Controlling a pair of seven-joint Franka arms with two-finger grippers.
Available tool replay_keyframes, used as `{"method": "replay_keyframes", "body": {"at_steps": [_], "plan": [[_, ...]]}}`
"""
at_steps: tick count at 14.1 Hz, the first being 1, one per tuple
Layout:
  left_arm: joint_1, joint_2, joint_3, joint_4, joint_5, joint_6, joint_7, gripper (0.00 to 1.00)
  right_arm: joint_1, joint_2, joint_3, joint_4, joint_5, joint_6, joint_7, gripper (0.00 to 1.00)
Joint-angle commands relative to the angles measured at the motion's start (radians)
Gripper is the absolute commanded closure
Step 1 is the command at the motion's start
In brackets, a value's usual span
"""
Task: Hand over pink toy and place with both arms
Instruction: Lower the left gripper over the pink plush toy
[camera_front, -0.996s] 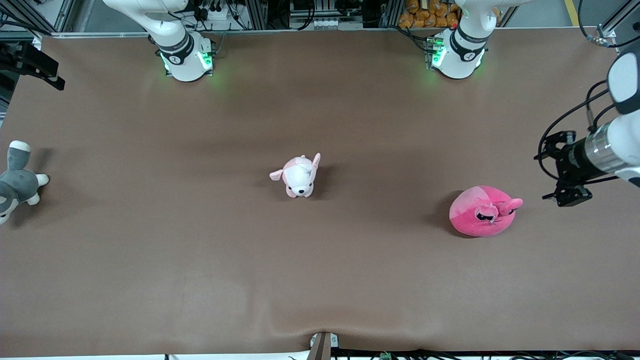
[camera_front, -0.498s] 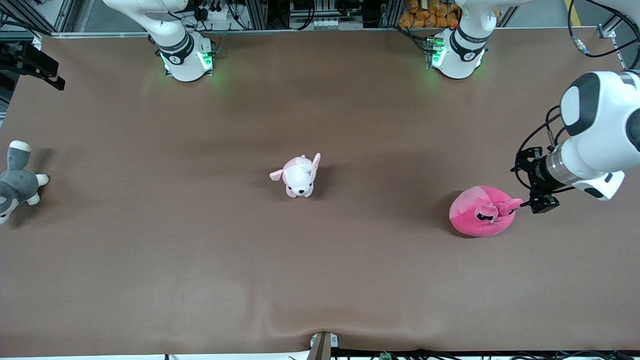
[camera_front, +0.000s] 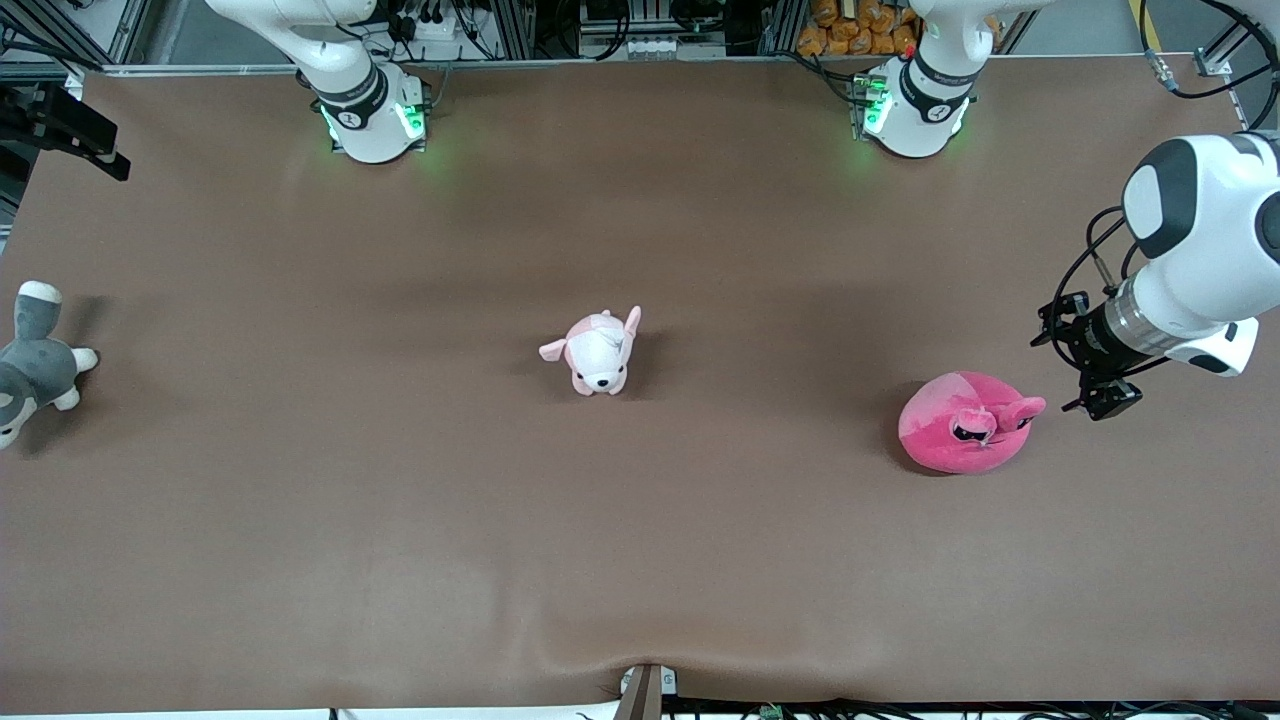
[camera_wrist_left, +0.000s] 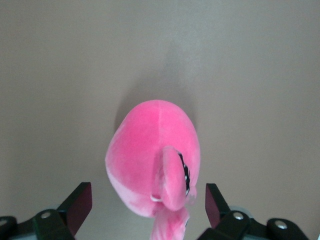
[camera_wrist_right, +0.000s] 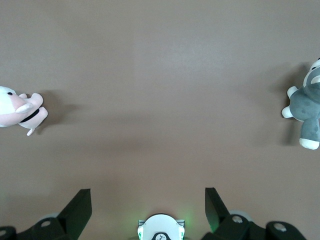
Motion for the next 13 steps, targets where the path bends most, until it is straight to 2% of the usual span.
{"method": "replay_keyframes", "body": {"at_steps": [1,13], "plan": [[0.003,0.001,-0.006,-0.056,0.034,0.08,-0.065,0.0,-0.011,-0.002,0.007,0.003,0.015,-0.006,-0.008,0.0],[-0.014,0.117,-0.009,-0.053,0.145,0.207,-0.216,0.0,-0.012,0.033,0.007,-0.006,0.021,0.004,-0.011,0.0]]}}
